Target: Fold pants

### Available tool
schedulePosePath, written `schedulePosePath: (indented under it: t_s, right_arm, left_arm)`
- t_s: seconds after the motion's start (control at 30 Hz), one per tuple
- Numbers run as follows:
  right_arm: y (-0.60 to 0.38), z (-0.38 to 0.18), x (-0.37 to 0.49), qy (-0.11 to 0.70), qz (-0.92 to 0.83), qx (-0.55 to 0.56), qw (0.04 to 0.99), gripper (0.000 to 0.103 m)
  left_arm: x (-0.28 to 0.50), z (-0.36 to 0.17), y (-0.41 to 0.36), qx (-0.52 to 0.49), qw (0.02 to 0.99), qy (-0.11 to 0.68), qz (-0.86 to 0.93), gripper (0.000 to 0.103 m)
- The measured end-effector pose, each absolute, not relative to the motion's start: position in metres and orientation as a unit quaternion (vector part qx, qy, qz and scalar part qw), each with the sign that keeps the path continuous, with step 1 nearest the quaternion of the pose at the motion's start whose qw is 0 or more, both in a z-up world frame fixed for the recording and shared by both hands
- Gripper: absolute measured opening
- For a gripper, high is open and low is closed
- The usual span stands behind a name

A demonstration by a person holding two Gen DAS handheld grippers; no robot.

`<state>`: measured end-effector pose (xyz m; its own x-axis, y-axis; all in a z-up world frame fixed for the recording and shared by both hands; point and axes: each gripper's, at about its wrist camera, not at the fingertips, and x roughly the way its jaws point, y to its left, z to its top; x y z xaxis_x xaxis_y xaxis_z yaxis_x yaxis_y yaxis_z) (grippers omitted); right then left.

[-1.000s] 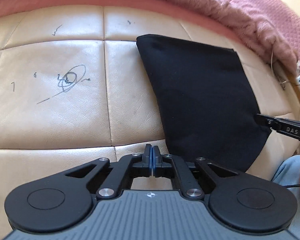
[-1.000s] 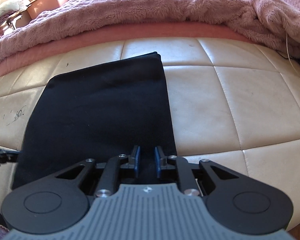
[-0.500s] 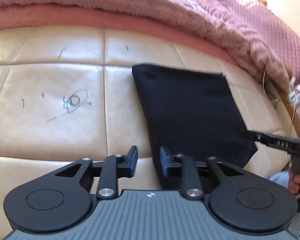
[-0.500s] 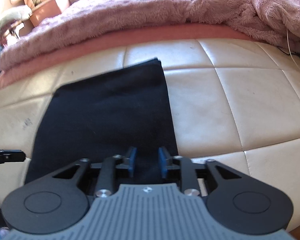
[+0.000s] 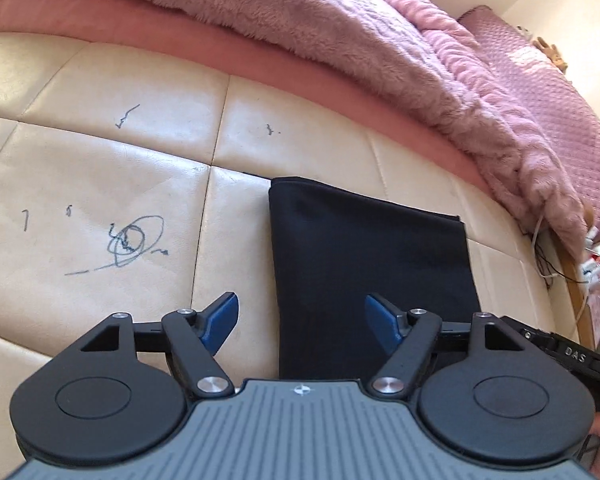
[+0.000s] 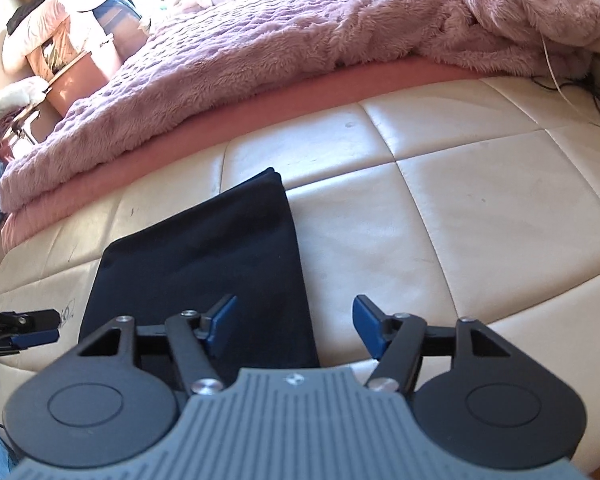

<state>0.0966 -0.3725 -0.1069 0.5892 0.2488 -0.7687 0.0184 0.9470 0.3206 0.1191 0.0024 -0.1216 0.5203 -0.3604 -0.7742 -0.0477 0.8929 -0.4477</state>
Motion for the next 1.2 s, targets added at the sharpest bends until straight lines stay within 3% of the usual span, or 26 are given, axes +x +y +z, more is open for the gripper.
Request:
schedulePosePath:
  t_s: [0.63, 0.7, 0.73, 0.77, 0.8, 0.93, 1.1, 1.2]
  right_arm:
    - [-0.393, -0.156, 0.151, 0.473, 0.136, 0.261, 0.83, 0.064]
    - [-0.394, -0.159, 0.154, 0.469, 0.146, 0.268, 0.829, 0.064]
    - [-0.394, -0.161, 0.156, 0.469, 0.151, 0.272, 0.827, 0.061]
    - [-0.393, -0.162, 0.158, 0.469, 0.154, 0.275, 0.825, 0.057]
    - [-0.392, -0.163, 0.161, 0.47, 0.159, 0.277, 0.823, 0.044]
    - [-0.387, -0.169, 0.168, 0.475, 0.166, 0.283, 0.817, 0.034]
    - [-0.393, -0.168, 0.167, 0.472, 0.172, 0.308, 0.808, 0.012]
    - [-0.378, -0.157, 0.169, 0.472, 0.183, 0.302, 0.808, 0.01]
  left_arm:
    - [0.15, -0.158, 0.005, -0.251, 0.819, 0.498, -0.135, 0.084]
    - [0.152, -0.16, 0.006, -0.262, 0.816, 0.494, -0.144, 0.077]
    - [0.153, -0.161, 0.005, -0.263, 0.816, 0.493, -0.147, 0.069]
    - [0.154, -0.162, 0.004, -0.261, 0.815, 0.495, -0.15, 0.062]
    - [0.156, -0.163, 0.003, -0.261, 0.813, 0.497, -0.154, 0.047]
    - [0.157, -0.166, 0.01, -0.284, 0.806, 0.497, -0.15, 0.023]
    - [0.159, -0.153, 0.014, -0.255, 0.825, 0.486, -0.135, 0.018]
    - [0.165, -0.147, 0.032, -0.249, 0.826, 0.49, -0.123, 0.018]
